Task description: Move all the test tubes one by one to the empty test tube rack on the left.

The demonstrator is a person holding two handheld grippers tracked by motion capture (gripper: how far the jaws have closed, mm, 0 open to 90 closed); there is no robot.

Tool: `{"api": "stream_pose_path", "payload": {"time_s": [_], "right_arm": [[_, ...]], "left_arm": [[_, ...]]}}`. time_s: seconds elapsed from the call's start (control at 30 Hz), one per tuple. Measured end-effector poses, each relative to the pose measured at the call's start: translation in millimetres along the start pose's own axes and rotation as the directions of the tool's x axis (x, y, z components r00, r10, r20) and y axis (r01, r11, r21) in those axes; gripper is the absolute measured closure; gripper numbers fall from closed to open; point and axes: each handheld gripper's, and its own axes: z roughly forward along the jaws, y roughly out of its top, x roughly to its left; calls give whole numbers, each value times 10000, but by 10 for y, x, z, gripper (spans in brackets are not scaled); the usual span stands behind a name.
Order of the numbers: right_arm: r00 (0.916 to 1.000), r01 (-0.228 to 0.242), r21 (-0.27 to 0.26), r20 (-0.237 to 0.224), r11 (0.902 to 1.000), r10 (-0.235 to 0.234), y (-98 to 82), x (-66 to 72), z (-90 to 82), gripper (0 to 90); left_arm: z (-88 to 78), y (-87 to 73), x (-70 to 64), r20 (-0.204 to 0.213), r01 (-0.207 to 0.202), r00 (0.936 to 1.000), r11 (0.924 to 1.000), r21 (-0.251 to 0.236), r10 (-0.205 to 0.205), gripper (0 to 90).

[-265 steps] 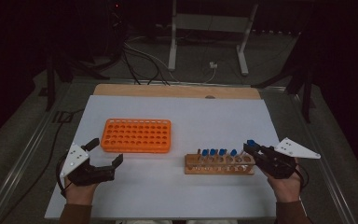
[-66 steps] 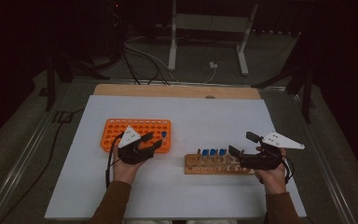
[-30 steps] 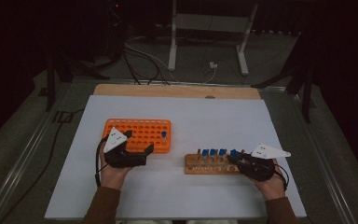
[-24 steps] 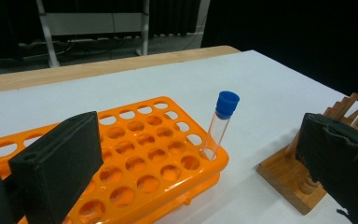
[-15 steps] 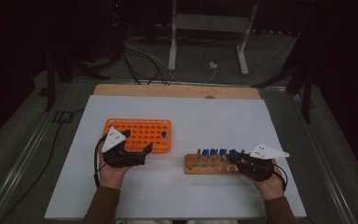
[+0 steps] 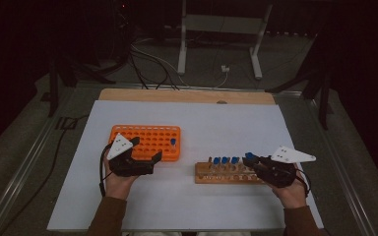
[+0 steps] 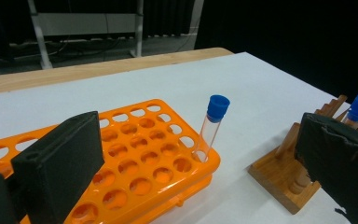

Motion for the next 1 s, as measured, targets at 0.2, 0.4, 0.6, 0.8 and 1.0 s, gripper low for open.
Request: {"api": "stream_pose_path", "payload": {"time_s": [0.2,0.4,0.6,0.8,1.0], "right_arm": [[9999,-104,-388,-77,9992,102,144,-39,-94,770],[10000,-36,-599,73,9982,40,267,-41,-134,771],[9998,106,-689,184,9976,-93,434,-34,-84,771],[9998,-60,-888,159,9960,74,521,-7,30,770],[9999,-91,-832,-122,9965,81,604,85,239,770]], "left_arm": [[2,15,-9,-12,-118,9999,9999,94,118,12],[12,29,-41,-79,-373,9993,9991,187,375,13],[10,50,-67,34,-420,9991,9990,117,419,14],[14,63,-88,221,-408,9989,9991,82,406,15],[30,95,-154,518,-468,9976,9989,29,466,15]]}}
